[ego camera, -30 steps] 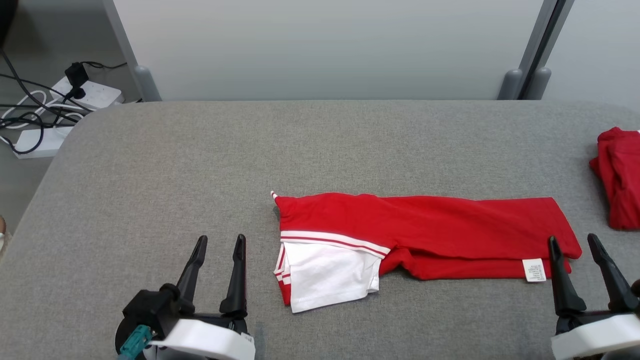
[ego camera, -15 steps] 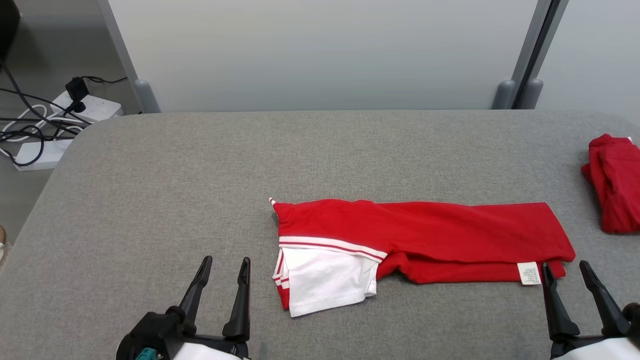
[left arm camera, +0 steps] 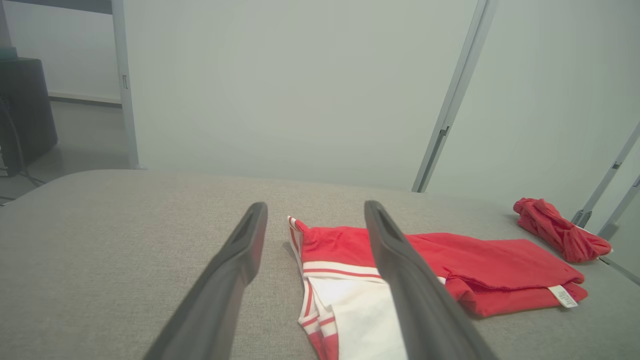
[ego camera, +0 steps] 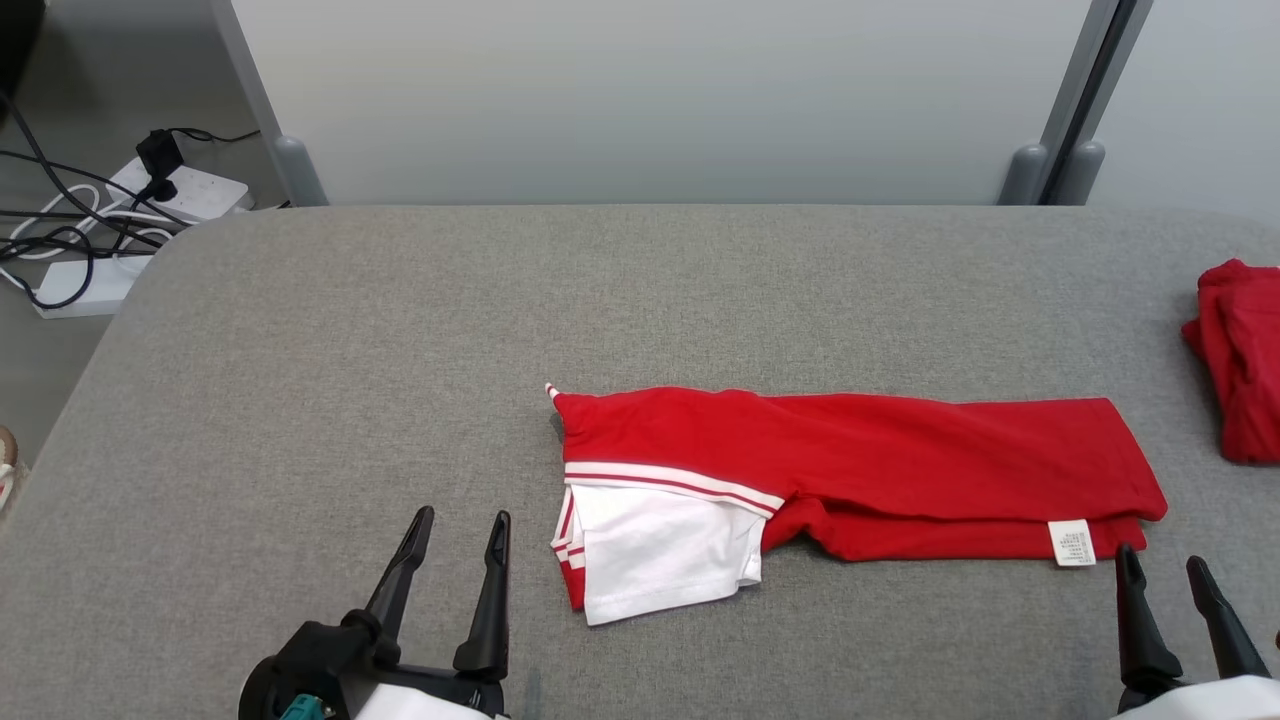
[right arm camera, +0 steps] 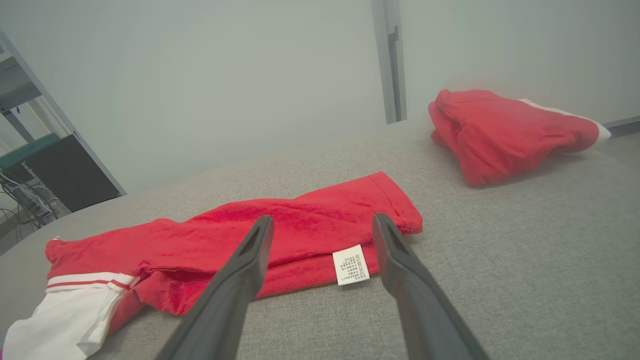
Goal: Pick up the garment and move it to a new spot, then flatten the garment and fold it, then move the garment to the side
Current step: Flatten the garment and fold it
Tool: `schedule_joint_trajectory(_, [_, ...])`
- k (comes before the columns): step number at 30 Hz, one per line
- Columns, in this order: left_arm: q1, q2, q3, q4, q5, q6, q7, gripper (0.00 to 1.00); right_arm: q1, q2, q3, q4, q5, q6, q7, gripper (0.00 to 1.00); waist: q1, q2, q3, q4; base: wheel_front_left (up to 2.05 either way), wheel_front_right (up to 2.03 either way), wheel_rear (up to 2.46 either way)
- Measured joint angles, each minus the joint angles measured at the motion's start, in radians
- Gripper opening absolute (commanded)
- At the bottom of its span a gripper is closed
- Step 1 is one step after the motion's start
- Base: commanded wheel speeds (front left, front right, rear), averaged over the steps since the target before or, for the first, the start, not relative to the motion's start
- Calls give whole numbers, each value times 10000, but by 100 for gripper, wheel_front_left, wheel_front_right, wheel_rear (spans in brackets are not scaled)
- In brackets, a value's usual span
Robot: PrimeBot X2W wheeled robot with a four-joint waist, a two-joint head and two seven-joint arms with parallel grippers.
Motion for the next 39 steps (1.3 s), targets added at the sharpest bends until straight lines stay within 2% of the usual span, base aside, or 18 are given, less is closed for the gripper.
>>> schedule_joint_trajectory(7, [-56, -12, -19, -27, 58, -96, 0, 100, -1603, -194, -345, 2088, 1198, -2, 48, 100, 0, 0, 370, 65, 0, 0, 0])
schedule_joint_trajectory(13, [-467, -21, -165, -10, 58, -176, 0, 100, -3196, -495, -980, 4167, 1622, -4, 380, 100, 0, 0, 739, 259, 0, 0, 0])
schedule_joint_trajectory(19, [-680, -31, -276, 35, 56, -182, 0, 100, -4147, -514, -1087, 5933, 2036, -6, 838, 100, 0, 0, 999, 589, 0, 0, 0])
schedule_joint_trajectory(28, [-716, -31, -360, 69, 54, -182, -2, 100, -4727, -794, -1103, 7517, 2355, -6, 731, 100, 0, 0, 1105, 998, 0, 0, 0])
schedule_joint_trajectory(37, [-878, -38, -387, 125, 56, -215, -2, 100, -5159, -922, -1210, 8312, 2970, -6, 648, 100, 0, 0, 1106, 1205, 0, 0, 0])
schedule_joint_trajectory(38, [-878, -36, -393, 132, 58, -274, -2, 100, -5181, -949, -1212, 8399, 3032, -6, 648, 99, 0, 0, 1105, 1229, 0, 0, 0])
schedule_joint_trajectory(39, [-878, -38, -407, 140, 58, -280, -2, 100, -5211, -974, -1212, 8481, 3103, -6, 648, 71, 0, 0, 1100, 1258, 0, 0, 0])
